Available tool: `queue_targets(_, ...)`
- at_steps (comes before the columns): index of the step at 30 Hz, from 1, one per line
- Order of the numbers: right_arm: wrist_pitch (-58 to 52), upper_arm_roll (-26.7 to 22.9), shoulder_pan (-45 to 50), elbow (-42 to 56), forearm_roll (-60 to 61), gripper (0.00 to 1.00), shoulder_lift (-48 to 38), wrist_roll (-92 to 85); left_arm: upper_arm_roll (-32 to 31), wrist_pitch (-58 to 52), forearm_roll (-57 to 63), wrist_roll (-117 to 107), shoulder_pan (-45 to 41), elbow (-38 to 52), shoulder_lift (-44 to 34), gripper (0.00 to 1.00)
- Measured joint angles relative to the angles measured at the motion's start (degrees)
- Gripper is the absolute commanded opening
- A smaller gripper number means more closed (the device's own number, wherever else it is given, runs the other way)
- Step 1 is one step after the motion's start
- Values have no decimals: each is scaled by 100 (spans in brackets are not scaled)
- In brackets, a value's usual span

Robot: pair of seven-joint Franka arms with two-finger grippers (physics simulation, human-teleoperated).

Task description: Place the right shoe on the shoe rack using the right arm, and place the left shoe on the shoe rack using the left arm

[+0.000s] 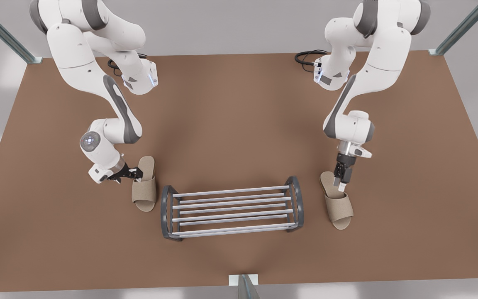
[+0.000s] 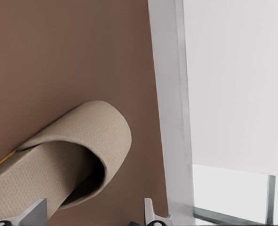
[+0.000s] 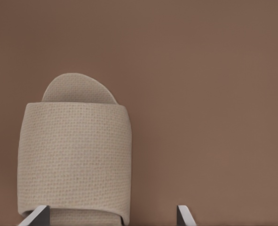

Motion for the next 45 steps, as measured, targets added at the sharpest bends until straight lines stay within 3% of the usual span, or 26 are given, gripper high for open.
queue_targets(25, 164, -1, -54, 583, 9, 100, 778, -31, -113, -29, 0, 575, 141, 1160, 918, 100)
queue_targets(28, 169, -1, -52, 734, 7, 100, 931, -35, -114, -30, 0, 501, 161, 1191, 952, 95)
queue_targets(33, 173, -1, -54, 860, 4, 100, 1043, -40, -114, -31, 0, 405, 206, 1203, 1005, 100)
queue_targets(34, 173, -1, -51, 898, 4, 100, 1075, -41, -114, -32, 0, 387, 219, 1223, 1008, 88)
queue_targets(41, 175, 7, -47, 961, 3, 100, 1138, -46, -114, -31, 0, 198, 259, 1275, 1006, 88)
queue_targets(42, 175, 8, -47, 961, 2, 99, 1132, -46, -117, -31, 0, 171, 261, 1288, 1005, 88)
queue_targets(44, 174, 22, -42, 951, 3, 75, 1094, -51, -126, -29, 0, 120, 261, 1313, 1004, 88)
queue_targets(45, 169, 39, -44, 941, 5, 68, 1046, -56, -129, -29, 0, 96, 257, 1321, 1003, 88)
